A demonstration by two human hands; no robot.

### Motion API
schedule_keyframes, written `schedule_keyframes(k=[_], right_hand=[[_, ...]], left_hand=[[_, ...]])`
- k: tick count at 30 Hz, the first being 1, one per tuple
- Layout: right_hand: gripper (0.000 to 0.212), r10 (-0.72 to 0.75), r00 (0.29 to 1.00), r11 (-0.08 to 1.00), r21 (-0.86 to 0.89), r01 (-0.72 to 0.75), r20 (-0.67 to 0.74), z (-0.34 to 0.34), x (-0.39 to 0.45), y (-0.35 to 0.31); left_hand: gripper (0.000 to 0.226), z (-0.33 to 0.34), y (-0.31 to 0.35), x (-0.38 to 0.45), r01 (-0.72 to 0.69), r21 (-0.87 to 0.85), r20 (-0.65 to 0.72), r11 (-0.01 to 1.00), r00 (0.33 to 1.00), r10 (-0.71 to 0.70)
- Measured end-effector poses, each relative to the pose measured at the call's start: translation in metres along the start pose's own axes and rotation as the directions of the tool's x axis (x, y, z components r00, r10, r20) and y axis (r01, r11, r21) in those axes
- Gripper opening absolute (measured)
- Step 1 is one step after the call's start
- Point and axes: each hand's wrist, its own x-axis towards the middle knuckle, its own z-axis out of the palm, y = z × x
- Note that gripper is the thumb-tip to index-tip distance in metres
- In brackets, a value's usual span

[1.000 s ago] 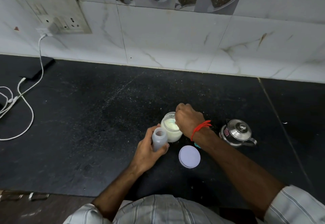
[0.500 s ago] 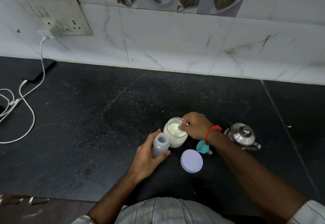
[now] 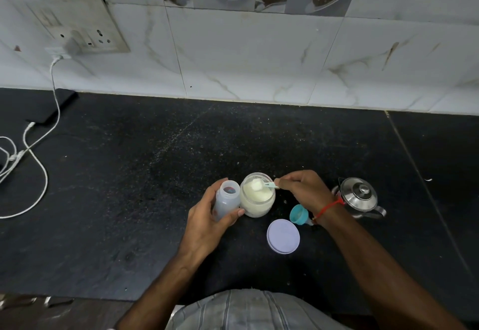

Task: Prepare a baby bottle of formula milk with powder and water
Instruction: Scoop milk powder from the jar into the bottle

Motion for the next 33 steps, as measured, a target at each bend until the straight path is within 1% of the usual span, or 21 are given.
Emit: schedule_keyframes(k=[5,9,16,27,33], right_hand=[[0.017,-0.048,0.999,0.999,0.009,0.048,-0.008,-0.008,0.002,-0.006],[0.018,-0.082,0.997,0.99,-0.112,0.083,0.011,-0.007,0.007,-0.004],[0.022,-0.098,0.995,0.976,-0.194,0.095,-0.005,0.001,0.009,0.005],[0.018,-0.052,0.999,0.995,-0.088,0.052,0.008,0.0,0.009,0.011],[0.021,-0.043,0.999,0.998,-0.036,0.044,0.029,-0.003,0.006,0.014]], left_hand=[[0.067,0.002,0.008,0.007,-0.009,0.04,0.005,0.999,1.0,0.008],[0.066,0.003,0.01,0.012,-0.025,0.074,0.016,0.997,1.0,0.024],[0.066,0.0,0.003,0.009,-0.004,0.082,-0.009,0.997,1.0,0.005],[0.065,-0.001,0.008,0.006,0.008,0.1,-0.013,0.995,1.0,-0.006],[0.067,-0.002,0.012,0.004,0.016,0.088,-0.008,0.996,1.0,-0.016]])
